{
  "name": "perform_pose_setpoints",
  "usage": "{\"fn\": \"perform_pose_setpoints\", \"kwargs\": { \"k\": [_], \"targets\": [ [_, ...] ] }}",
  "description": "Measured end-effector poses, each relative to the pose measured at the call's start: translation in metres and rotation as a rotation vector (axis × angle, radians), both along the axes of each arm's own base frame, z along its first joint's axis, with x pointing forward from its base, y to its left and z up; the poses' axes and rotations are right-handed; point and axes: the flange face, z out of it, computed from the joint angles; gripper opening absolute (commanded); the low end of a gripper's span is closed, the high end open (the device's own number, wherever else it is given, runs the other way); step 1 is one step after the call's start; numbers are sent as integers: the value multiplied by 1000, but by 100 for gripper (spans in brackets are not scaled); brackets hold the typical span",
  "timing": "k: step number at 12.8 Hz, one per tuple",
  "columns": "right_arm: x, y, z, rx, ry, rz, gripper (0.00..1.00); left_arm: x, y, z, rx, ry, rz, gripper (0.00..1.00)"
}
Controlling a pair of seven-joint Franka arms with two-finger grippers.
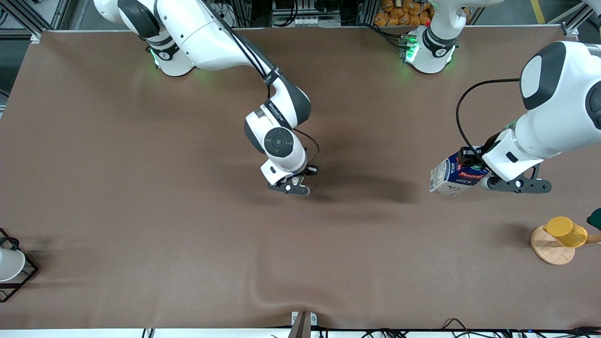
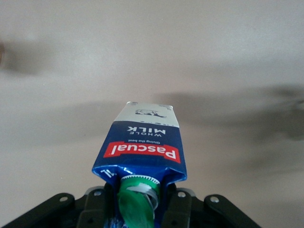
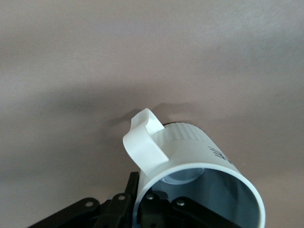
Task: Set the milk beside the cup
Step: 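Carry the mug to the table middle with the right gripper and set it down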
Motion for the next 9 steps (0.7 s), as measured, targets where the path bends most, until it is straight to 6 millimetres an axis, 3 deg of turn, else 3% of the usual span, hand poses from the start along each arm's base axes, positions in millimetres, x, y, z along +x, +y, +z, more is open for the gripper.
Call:
{"fn": "perform_pose_setpoints", "kwargs": {
  "k": [1, 3, 6, 8, 9],
  "targets": [
    [-3, 5, 0, 1, -1, -10, 100, -1, 0, -1, 1, 7, 0, 17],
    [-5, 12, 7, 10, -11, -10, 100, -2, 0, -1, 2, 15, -2, 17],
    [4, 9, 33, 20, -31, -16, 100, -2, -2, -1, 2, 16, -4, 17],
    [17, -7, 71, 13, -30, -1, 100, -3, -5, -1, 1, 17, -11, 17],
    [29, -26, 103, 17, -36, 23, 100, -4, -10, -1, 0, 20, -15, 17]
  ]
}}
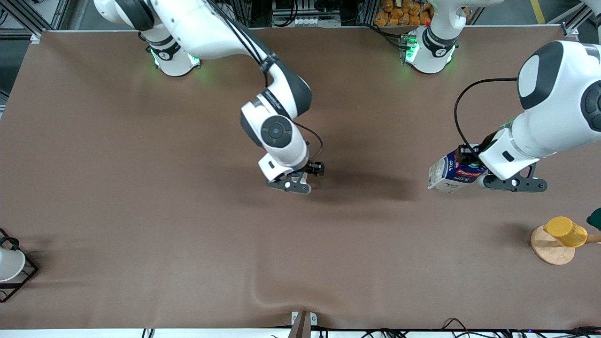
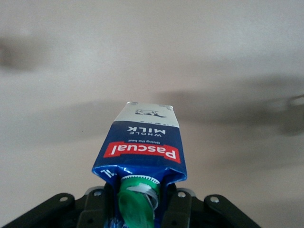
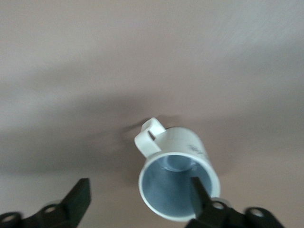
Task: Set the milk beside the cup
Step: 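Carry the mug to the table middle with the right gripper and set it down, then release the mug and withdraw the right gripper while the left gripper carries the carton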
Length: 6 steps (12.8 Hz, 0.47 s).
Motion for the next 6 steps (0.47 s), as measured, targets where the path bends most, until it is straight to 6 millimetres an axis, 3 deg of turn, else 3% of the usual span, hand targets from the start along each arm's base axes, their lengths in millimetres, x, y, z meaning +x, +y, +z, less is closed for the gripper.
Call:
{"fn": "perform_pose_setpoints", "kwargs": {
  "k": [1, 3, 6],
  "targets": [
    [13, -28, 33, 1, 0, 30, 100, -1, -5, 0, 0, 4, 4, 17],
    [38, -102, 88, -2, 23, 111, 100, -5, -18, 0, 0, 11, 6, 17],
    [60, -211, 139, 3, 22, 226, 100, -18, -67, -1, -5, 22, 16, 17]
  ]
}}
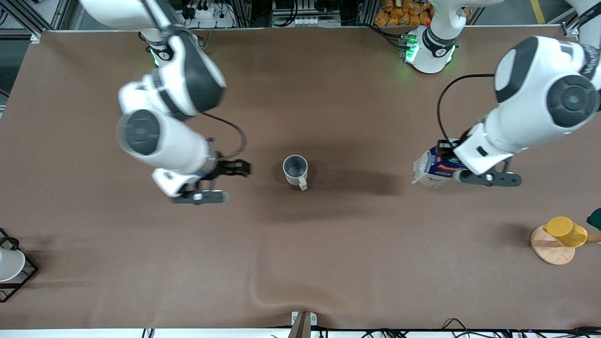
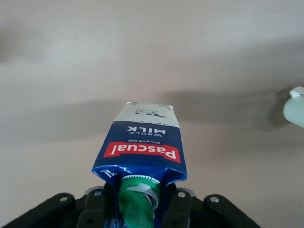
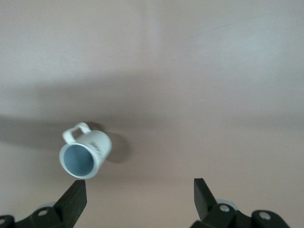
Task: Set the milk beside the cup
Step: 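Release the mug and withdraw the right gripper while the left gripper carries the carton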
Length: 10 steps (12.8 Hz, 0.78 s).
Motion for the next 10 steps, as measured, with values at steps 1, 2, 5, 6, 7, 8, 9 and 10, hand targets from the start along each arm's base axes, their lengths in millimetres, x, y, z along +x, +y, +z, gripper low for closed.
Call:
{"fn": "perform_pose_setpoints", "kwargs": {
  "k": [1, 2, 5, 6, 7, 8, 9, 10],
  "targets": [
    [2, -33, 11, -4, -11, 34, 100, -9, -30, -1, -3, 8, 2, 17],
    [1, -65, 20, -14, -24, 66, 100, -23, -66, -4, -2, 17, 5, 17],
    [-15, -161, 51, -35, -59, 130, 100, -75, -166, -12, 19, 40, -17, 17],
    [-24, -194, 61, -34, -70, 140, 100, -91, -190, -16, 28, 46, -20, 17],
    [-34, -227, 70, -37, -79, 146, 100, -106, -213, -21, 36, 52, -4, 17],
    [-43, -255, 79, -45, -81, 144, 100, -118, -234, -27, 38, 49, 25, 17],
    [-52, -277, 86, -53, -80, 134, 100, -127, -253, -32, 33, 40, 56, 16],
    [-58, -293, 93, -58, -84, 118, 100, -136, -269, -39, 31, 39, 79, 16]
  ]
}}
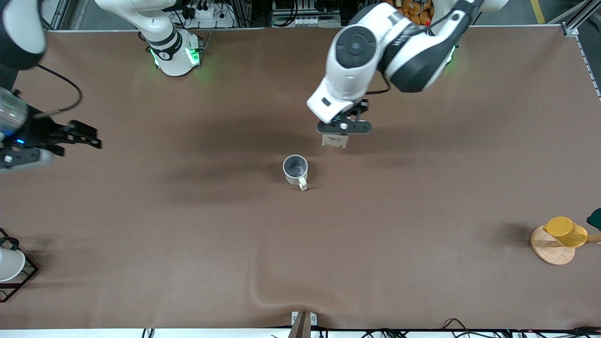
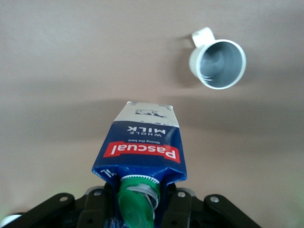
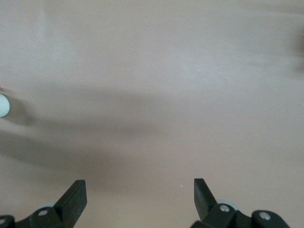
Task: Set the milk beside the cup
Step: 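Release the mug and withdraw the right gripper while the left gripper carries the carton, then lower the milk carton beside the mug with the left gripper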
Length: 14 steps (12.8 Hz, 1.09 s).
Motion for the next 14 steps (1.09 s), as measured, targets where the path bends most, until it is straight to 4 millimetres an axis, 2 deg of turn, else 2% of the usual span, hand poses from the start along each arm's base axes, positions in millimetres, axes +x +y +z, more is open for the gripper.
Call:
{"fn": "perform_pose_setpoints", "kwargs": {
  "k": [3, 5, 7, 9, 14],
  "targets": [
    [-15, -14, 15, -4, 13, -41, 100, -20, -49, -15, -12, 2, 85, 16],
    [-21, -11, 20, -7, 26, -85, 100, -18, -73, -28, -47, 2, 98, 16],
    [-21, -8, 21, -13, 26, -103, 100, -14, -88, -51, -68, 11, 96, 16],
    [-21, -4, 23, -25, 24, -106, 100, -12, -93, -70, -65, 26, 97, 16],
    [-23, 14, 26, -38, 29, -168, 100, 1, -88, -88, -27, -12, 88, 16]
  ]
}}
